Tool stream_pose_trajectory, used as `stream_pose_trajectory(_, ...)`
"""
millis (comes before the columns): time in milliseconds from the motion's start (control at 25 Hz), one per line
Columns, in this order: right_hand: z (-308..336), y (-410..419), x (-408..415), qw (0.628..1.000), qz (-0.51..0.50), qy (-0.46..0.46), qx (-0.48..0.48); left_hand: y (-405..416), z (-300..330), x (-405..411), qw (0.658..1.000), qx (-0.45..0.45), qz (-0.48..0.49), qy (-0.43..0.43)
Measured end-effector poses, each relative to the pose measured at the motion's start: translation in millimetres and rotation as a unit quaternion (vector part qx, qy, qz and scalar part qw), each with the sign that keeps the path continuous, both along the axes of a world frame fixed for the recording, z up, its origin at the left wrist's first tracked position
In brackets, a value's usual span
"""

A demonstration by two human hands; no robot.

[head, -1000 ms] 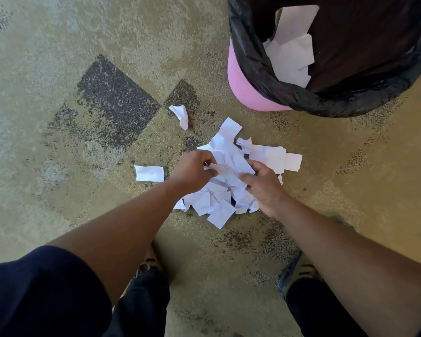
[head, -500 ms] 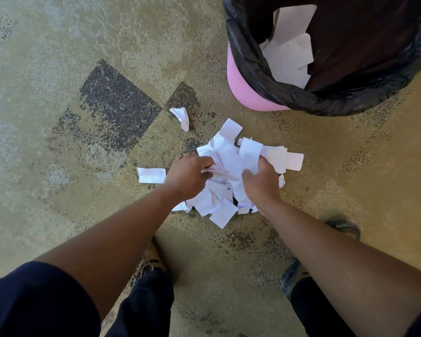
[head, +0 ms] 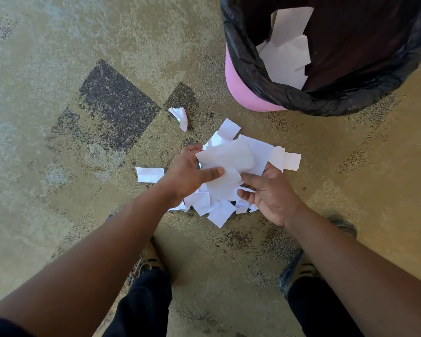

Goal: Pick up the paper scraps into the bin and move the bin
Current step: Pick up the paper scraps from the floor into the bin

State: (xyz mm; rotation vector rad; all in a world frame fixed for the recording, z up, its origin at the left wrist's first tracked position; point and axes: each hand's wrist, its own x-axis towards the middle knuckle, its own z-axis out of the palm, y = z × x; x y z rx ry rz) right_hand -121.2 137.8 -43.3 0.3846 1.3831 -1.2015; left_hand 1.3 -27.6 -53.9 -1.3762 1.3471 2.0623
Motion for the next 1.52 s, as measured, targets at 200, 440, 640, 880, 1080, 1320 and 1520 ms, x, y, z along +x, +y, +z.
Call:
stream_pose_trajectory(200, 11.1, -3.3, 0.5, 0.999, 0.001, 0.036, -0.004, 5.1, 26.2, -1.6, 0.995, -0.064, 0.054, 0.052)
stream_pose_trajectory(440, 28.7, -1.1, 5.0, 0.996, 0.040, 0.082, -0.017, -2.5, 48.6, -8.5, 0.994, -0.070, 0.045, 0.068)
stream_pose_trajectory(640, 45.8, -2.2, -4.1, 0.995, 0.008, 0.062, -0.077, -2.2, 63.4, -15.2, 0.991, -0.115, -0.028, 0.056)
stream_pose_trajectory(880, 103.2, -17.5, -14.2, 0.933, -0.005, 0.325, -0.153, -0.6, 135.0, -39.7, 0.923, -0.319, -0.007, 0.213)
stream_pose_trajectory(1080, 150.2, -33.9, -62.8, 0.802, 0.004, 0.562, -0.203, -24.9, 174.0, -82.1, 0.761, -0.516, -0.085, 0.384)
stream_pose_trajectory(1320, 137.8, -46.1, -119.0, 0.747, 0.060, 0.659, -0.070, -51.3, 161.4, -147.5, 0.675, -0.612, -0.186, 0.368)
stream_pose_trajectory(1520, 127.1, -56.1, -131.0, 0.762, 0.141, 0.631, 0.024, -64.6, 144.6, -175.4, 0.710, -0.598, -0.273, 0.252)
